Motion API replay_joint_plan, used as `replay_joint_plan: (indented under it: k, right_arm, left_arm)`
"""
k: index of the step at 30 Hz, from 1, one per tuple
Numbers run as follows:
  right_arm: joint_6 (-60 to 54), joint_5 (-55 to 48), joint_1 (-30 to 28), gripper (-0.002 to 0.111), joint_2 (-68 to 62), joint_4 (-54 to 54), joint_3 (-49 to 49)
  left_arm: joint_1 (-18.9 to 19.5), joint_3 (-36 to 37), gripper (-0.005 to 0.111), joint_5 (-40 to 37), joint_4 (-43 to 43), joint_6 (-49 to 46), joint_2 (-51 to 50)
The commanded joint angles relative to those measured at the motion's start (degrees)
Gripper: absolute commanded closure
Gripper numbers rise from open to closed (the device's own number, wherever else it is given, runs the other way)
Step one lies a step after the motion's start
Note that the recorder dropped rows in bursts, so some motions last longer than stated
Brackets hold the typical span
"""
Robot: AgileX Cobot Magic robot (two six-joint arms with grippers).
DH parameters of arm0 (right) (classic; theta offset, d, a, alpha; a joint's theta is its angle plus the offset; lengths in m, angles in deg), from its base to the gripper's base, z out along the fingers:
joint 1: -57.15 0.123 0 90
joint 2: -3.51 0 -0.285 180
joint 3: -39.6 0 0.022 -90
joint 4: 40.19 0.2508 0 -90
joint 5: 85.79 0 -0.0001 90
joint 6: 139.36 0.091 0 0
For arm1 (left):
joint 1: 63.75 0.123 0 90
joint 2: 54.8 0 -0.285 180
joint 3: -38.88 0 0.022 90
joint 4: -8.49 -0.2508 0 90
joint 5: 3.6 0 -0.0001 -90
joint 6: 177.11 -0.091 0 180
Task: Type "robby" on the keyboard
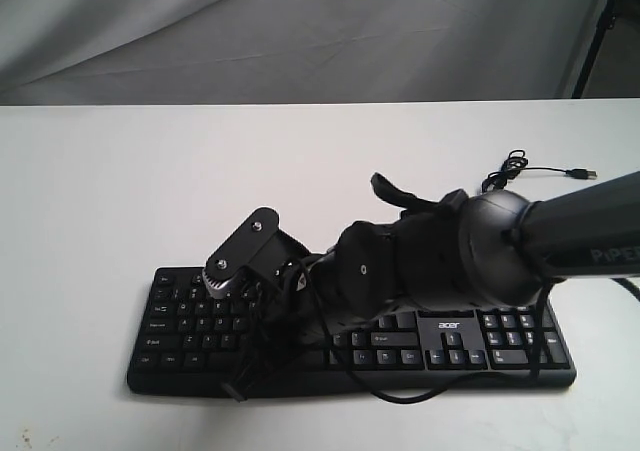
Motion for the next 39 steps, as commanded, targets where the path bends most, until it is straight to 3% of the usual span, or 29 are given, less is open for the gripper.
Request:
replay_joint_plan:
  k: [1,20,25,39]
  right_arm:
    - [0.0,1.3,-0.5,0.108,-1.0,-0.3,-0.1]
    - [0.9,-2.2,-2.4,0.108,3.6,-0.3,-3.2]
    - [0.9,-3.8,-5.1,0.108,2.5,-0.8,-6.1]
    - [0.7,-4.3,-5.0,0.108,-1.5,-0.8,-6.1]
  left_arm:
    - [-0.4,0.2,0.107,0.4,-0.3,0.2,0.2]
    - [-0.4,0.2,0.107,0.4,-0.3,0.2,0.2]
    - [-0.4,0.2,0.107,0.4,-0.3,0.2,0.2]
    - [-0.4,0.2,0.107,0.4,-0.3,0.2,0.2]
